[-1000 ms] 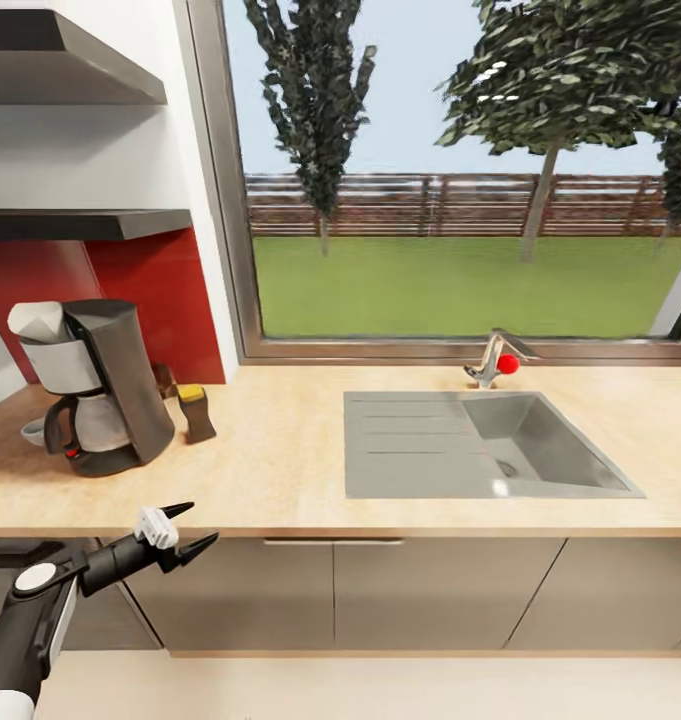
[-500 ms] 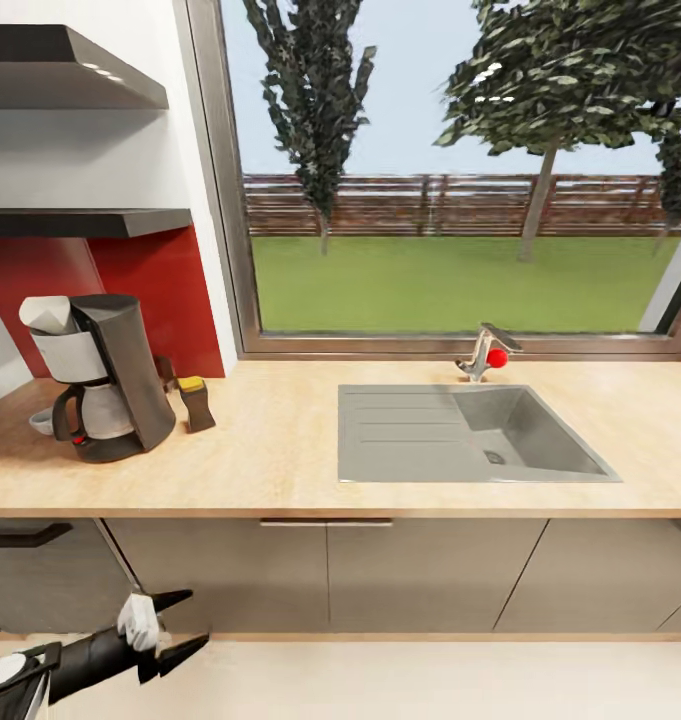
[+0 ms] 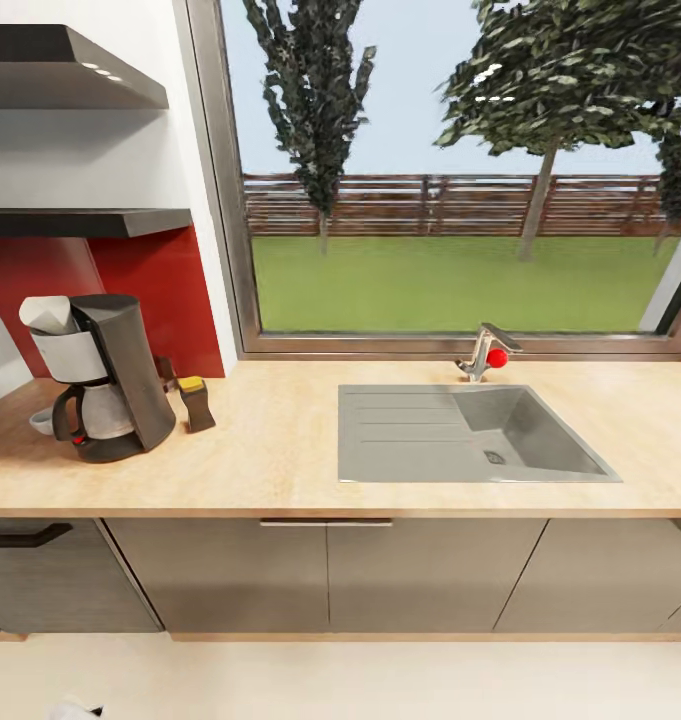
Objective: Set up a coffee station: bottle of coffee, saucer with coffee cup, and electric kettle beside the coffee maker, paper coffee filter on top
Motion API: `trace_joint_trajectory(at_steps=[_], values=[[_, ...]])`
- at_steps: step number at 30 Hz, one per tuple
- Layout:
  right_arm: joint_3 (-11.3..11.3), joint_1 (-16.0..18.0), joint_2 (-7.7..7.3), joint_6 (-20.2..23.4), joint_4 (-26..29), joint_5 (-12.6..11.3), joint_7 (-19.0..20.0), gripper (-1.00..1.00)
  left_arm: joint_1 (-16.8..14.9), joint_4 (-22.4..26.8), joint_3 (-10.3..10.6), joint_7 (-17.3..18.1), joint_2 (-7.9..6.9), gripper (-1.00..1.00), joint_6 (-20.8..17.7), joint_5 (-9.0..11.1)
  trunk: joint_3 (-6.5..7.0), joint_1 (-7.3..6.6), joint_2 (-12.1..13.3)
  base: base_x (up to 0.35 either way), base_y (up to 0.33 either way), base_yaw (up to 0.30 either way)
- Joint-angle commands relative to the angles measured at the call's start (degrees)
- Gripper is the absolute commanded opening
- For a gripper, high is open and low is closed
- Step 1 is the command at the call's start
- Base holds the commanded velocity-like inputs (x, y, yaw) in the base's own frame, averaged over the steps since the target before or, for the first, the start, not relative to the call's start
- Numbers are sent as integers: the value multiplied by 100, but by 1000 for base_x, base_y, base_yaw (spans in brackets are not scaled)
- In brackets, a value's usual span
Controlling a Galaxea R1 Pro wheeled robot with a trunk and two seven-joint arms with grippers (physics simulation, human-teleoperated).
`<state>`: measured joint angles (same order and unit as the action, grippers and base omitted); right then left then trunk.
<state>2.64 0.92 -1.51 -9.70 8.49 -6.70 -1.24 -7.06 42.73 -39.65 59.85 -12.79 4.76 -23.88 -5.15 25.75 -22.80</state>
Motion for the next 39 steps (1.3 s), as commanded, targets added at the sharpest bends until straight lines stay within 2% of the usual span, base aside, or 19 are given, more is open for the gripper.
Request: trace_joint_trajectory(at_steps=[1,4,5,7,8,9,11,13,16,21,29,34,36,39], values=[[17,5,1,-23,-5,-42,9,100,2,-65,-35,-170,1,100,48,-171,-12,3,-12,0,0,0],[17,5,1,-23,-11,-42,9,100,36,-409,-47,-1133,4,100,40,-701,-12,3,-12,0,0,0],[17,5,1,-23,-11,-42,9,100,40,-486,-48,-1330,7,100,37,-802,-12,3,-12,0,0,0],[17,5,1,-23,-13,-42,9,100,49,-837,-42,-2106,22,100,20,-1181,-12,3,-12,0,0,0],[17,5,1,-23,-13,-42,9,100,50,-933,-39,-2292,25,100,16,-1266,-12,3,-12,0,0,0],[17,5,1,-23,-13,-42,9,100,52,-1133,-34,-2654,34,100,5,-1431,-12,3,-12,0,0,0],[17,5,1,-23,-14,-42,9,100,53,-1328,-28,-2984,39,100,-10,-1580,-12,3,-12,0,0,0],[17,5,1,-23,-9,-42,19,100,55,-1755,-21,-3685,51,100,-46,-1864,-12,3,-12,0,0,0],[6,5,1,-23,5,-39,31,100,55,-2201,-18,-4382,56,100,-155,-2078,-12,3,-12,0,0,0],[12,5,1,-23,11,-46,42,100,55,-2472,-13,-4709,62,100,-573,-2141,-12,3,-12,0,0,0],[25,5,1,-19,12,-57,36,100,55,-2545,1,-4776,58,100,-1162,-2170,-12,3,-12,0,0,0],[20,5,1,-16,12,-59,32,100,60,-2556,14,-4779,27,100,-1273,-2176,-12,3,-12,0,0,0],[18,5,1,-13,12,-59,34,100,90,-2558,13,-4794,0,100,-1293,-2267,-12,3,-12,0,0,0],[17,5,1,-10,12,-60,35,100,155,-2559,9,-4867,-2,100,-1299,-2586,-12,3,-12,0,0,0]])
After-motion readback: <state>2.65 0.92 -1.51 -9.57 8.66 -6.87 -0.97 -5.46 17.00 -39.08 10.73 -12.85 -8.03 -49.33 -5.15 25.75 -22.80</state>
